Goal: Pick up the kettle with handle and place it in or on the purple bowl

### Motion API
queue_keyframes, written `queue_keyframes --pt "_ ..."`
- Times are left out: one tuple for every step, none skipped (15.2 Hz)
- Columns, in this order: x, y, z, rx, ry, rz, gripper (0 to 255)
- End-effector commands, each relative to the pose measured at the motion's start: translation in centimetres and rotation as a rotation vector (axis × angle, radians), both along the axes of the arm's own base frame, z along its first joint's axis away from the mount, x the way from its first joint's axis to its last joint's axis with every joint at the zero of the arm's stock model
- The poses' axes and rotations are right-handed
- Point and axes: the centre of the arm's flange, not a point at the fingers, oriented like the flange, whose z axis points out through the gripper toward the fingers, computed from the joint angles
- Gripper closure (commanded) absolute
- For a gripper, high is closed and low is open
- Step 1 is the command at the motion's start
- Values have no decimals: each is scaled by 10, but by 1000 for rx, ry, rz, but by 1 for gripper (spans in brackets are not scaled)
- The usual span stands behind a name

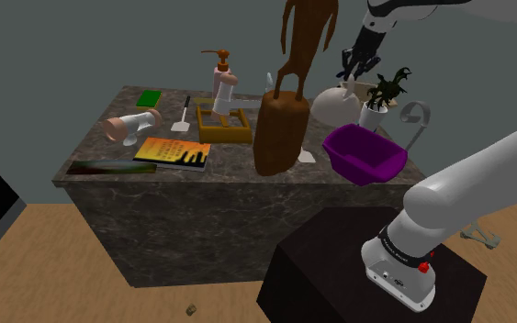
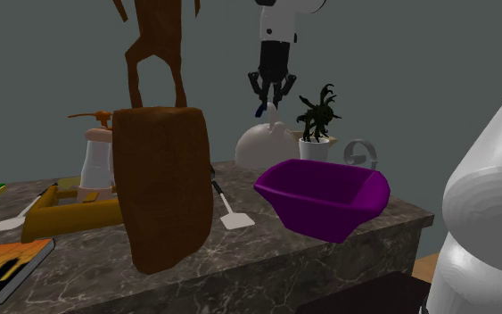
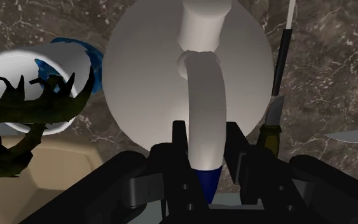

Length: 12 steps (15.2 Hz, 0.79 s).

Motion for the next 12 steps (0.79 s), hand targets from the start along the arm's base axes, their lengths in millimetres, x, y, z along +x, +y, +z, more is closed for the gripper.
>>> queue_keyframes --pt "0 1 12 -1 -2 0 255" --pt "0 1 17 -1 -2 0 255" --pt "0 1 22 -1 -2 0 255" --pt "0 1 28 -1 -2 0 255" --pt "0 1 33 -1 -2 0 255" --pt "0 1 38 -1 -2 0 255" --pt "0 1 43 -1 -2 0 255" --pt "0 1 49 -1 -2 0 255" --pt "0 1 54 -1 -2 0 255" --pt "0 1 59 -1 -2 0 255" --pt "0 1 65 -1 -2 0 255" --pt "0 1 70 -1 -2 0 255"
